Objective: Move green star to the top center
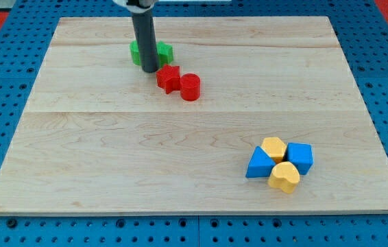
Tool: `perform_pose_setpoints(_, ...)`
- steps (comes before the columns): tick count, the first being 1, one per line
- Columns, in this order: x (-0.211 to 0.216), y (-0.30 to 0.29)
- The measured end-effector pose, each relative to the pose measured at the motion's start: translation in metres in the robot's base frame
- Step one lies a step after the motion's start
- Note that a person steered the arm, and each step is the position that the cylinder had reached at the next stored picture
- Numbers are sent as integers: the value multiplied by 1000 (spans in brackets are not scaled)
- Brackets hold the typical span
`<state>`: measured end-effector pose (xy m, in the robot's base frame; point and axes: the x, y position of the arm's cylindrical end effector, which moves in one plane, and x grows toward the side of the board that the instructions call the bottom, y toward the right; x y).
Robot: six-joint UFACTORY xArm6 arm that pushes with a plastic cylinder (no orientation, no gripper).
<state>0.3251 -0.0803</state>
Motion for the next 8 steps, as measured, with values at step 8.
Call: perform_pose_setpoints(8, -100, 54)
